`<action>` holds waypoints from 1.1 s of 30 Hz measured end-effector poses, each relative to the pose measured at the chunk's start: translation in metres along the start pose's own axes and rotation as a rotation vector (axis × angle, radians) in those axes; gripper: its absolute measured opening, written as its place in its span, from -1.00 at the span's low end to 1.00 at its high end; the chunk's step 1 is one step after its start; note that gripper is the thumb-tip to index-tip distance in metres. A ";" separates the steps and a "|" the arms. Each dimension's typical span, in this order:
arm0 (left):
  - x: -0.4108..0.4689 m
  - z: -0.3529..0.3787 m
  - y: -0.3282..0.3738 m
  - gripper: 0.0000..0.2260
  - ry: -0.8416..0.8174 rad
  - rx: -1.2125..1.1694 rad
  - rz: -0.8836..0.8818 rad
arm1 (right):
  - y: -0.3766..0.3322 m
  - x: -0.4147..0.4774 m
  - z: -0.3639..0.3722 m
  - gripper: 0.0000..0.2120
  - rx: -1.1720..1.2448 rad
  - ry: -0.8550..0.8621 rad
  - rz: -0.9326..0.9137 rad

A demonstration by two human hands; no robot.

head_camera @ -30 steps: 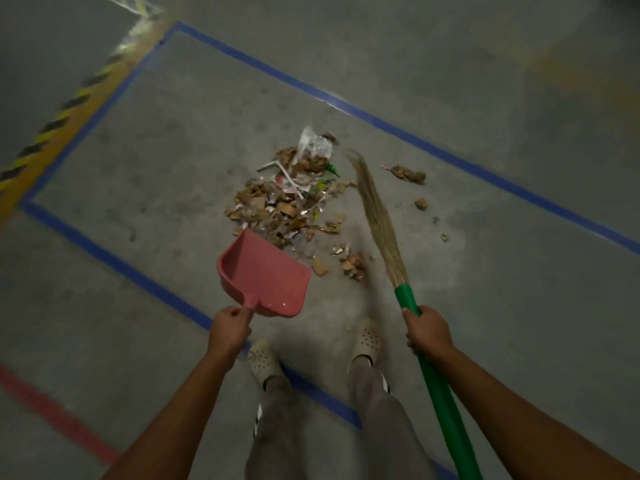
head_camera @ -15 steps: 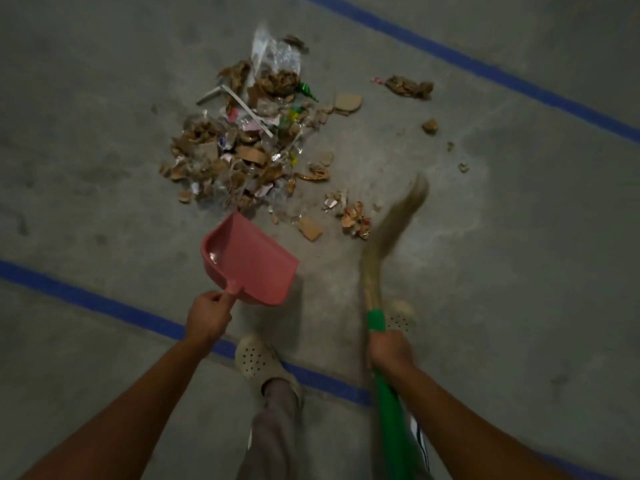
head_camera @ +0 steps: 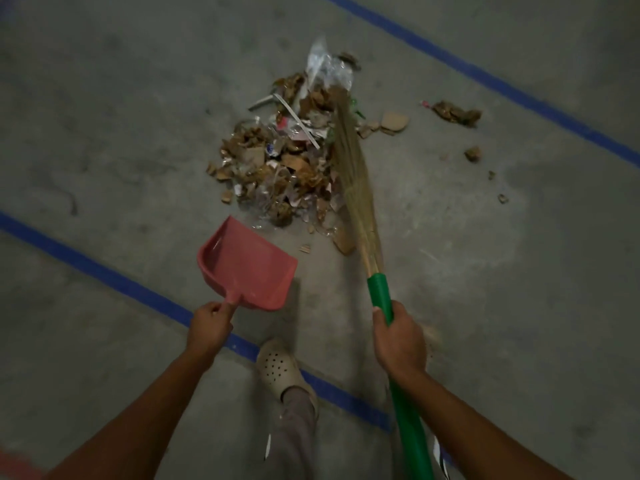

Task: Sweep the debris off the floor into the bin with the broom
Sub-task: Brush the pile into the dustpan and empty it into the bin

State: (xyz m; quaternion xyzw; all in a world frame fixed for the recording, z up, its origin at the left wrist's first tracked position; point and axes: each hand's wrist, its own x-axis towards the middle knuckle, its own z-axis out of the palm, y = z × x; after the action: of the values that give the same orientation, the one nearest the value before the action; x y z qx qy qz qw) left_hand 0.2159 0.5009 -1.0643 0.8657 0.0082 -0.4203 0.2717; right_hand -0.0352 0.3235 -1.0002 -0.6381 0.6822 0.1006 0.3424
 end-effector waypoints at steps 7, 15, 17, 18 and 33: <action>0.003 -0.031 -0.037 -0.48 0.077 -0.046 -0.068 | -0.028 0.001 0.012 -0.74 0.009 -0.064 -0.188; 0.011 -0.051 -0.093 -0.56 0.112 0.002 -0.105 | -0.029 0.011 0.076 -0.67 -0.333 -0.385 -0.379; 0.013 -0.052 -0.098 -0.55 0.115 0.009 -0.109 | -0.023 0.018 0.085 -0.65 -0.443 -0.450 -0.373; 0.014 -0.052 -0.098 -0.56 0.112 0.012 -0.107 | -0.020 0.023 0.086 -0.65 -0.483 -0.465 -0.353; 0.042 -0.092 0.009 -0.48 -0.020 -0.029 0.067 | -0.041 0.051 -0.033 -0.73 -0.238 -0.054 -0.198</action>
State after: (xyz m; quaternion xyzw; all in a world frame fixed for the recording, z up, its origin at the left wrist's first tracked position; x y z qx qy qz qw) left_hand 0.3120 0.5281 -1.0445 0.8572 -0.0172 -0.4195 0.2983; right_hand -0.0050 0.2570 -0.9937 -0.7356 0.5896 0.1636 0.2906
